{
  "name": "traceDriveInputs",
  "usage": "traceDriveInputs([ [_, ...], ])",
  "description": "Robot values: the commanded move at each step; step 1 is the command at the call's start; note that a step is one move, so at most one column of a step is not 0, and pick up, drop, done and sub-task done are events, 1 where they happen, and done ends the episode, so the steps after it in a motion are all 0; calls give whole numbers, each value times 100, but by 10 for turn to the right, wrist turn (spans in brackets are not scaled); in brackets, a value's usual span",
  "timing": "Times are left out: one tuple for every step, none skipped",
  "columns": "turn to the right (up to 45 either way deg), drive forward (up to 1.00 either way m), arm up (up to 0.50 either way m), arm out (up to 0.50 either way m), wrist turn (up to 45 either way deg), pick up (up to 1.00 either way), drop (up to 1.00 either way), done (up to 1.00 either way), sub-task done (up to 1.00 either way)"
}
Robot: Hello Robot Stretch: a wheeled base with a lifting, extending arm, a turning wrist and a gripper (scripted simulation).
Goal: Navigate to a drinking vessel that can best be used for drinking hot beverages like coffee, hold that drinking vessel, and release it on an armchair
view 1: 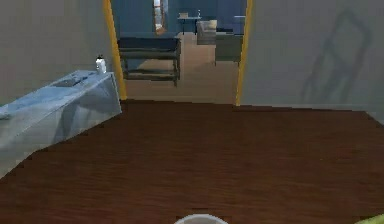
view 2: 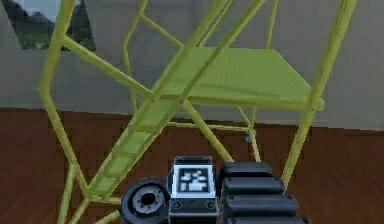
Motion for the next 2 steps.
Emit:
traceDriveInputs([
  [60, 0, 0, 0, 0, 0, 0, 0, 0],
  [0, 55, 0, 0, 0, 0, 0, 0, 0],
])
